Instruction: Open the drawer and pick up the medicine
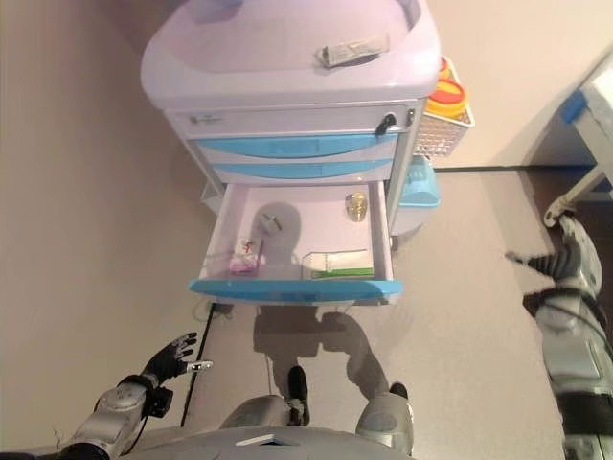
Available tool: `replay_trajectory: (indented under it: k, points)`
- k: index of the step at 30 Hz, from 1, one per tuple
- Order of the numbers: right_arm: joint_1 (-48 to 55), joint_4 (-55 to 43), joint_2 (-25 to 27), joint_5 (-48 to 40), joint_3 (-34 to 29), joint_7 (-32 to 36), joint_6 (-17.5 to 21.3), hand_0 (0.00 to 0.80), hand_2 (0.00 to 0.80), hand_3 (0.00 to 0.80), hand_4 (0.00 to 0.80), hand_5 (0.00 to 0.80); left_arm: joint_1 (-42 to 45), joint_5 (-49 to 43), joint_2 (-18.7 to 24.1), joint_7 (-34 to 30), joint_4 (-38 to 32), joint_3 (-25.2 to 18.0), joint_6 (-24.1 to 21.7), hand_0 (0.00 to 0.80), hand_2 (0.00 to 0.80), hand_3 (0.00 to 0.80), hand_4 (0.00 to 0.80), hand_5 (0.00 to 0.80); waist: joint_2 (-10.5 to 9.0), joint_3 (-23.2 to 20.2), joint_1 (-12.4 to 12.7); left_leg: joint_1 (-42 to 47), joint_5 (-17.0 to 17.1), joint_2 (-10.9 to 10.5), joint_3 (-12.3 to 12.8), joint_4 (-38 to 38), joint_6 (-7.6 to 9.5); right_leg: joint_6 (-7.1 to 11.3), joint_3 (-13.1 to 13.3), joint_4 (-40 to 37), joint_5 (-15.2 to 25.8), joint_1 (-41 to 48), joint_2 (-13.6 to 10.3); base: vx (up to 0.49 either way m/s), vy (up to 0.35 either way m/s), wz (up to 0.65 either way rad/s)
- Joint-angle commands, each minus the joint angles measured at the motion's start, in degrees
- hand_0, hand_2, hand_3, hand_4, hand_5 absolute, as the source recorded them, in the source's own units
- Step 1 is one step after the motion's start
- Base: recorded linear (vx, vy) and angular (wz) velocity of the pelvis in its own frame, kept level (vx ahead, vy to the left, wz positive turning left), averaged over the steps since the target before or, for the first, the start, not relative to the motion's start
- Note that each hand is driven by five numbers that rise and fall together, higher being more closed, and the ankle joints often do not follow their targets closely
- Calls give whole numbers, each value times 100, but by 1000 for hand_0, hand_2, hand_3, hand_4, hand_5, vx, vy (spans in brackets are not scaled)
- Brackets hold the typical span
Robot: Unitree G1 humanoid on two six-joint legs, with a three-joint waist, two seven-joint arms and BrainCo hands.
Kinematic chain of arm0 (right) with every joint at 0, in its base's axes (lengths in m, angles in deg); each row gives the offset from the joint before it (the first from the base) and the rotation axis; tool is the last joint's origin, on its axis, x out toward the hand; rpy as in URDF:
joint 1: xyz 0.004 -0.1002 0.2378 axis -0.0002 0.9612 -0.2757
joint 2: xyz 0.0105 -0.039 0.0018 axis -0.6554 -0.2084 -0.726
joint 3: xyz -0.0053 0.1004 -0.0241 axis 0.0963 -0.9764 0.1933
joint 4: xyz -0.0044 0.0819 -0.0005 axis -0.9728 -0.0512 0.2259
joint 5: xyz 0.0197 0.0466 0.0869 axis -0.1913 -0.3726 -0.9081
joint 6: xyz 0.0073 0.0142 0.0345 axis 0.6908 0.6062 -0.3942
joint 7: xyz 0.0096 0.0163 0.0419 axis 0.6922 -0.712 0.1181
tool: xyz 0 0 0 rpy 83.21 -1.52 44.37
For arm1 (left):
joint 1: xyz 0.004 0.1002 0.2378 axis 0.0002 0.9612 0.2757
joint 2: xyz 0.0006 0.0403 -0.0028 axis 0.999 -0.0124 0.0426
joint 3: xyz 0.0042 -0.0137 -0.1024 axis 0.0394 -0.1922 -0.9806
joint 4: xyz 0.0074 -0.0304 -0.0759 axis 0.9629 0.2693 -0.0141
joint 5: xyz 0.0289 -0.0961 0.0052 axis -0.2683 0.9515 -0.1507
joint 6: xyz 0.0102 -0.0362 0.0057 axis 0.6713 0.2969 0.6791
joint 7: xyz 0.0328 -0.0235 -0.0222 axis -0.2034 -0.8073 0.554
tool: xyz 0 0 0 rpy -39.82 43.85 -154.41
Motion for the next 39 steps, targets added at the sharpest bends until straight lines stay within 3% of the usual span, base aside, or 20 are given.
replay_trajectory:
  k: [1,10,18,24,25,29,33,39]
  points:
    - [51,-269,-106,131,-33,223,117,0,0,0,0,0,88,-390,253,-19,-287,112,86,0,0,0,0,0,84,-169,-54,426,-1184,-53,-48,241,217,237,326,688,1135,-494,-204,-28,-25,-16]
    - [915,207,-376,-172,621,754,278,0,0,0,0,0,-276,-566,405,-234,-479,509,438,0,0,0,0,0,33,-39,-426,443,-1167,26,228,243,217,264,403,745,1177,-705,-169,-47,-29,-10]
    - [971,927,-401,-433,1301,752,373,0,0,0,0,0,-911,-147,-118,39,678,911,434,0,0,0,0,0,-28,194,-699,183,-1166,106,315,517,221,176,605,821,1131,-1015,-43,-52,-27,-14]
    - [822,1567,-324,-475,1644,653,668,0,0,0,0,0,-1560,284,-313,112,1367,1110,383,0,0,0,0,0,-44,393,-902,-25,-1124,180,513,661,184,105,711,895,1081,-1232,30,-85,15,-11]
    - [813,1631,-294,-480,1733,684,698,0,0,0,0,0,-1700,345,-355,116,1507,1142,385,0,0,0,0,0,-33,412,-951,36,-1254,184,486,682,159,173,750,1012,980,-1228,23,35,36,-2]
    - [726,1712,-205,-399,1969,816,734,0,0,0,0,0,-2056,397,-347,306,1794,1278,274,0,0,0,0,0,-63,445,-1067,28,-1265,204,563,741,160,157,827,1135,1019,-1356,50,13,29,-12]
    - [543,1965,-69,-261,2334,908,799,0,0,0,0,0,-2828,256,-33,639,2188,1398,156,0,0,0,0,0,-109,552,-1258,-74,-1279,262,684,859,138,129,953,1274,1069,-1614,107,-51,52,-10]
    - [502,2127,111,-175,2509,838,767,0,0,0,0,0,-3847,391,825,768,2448,1395,72,0,0,0,0,0,-127,778,-1456,-410,-1356,287,791,1162,107,47,1102,1354,1074,-1899,165,-97,64,-10]
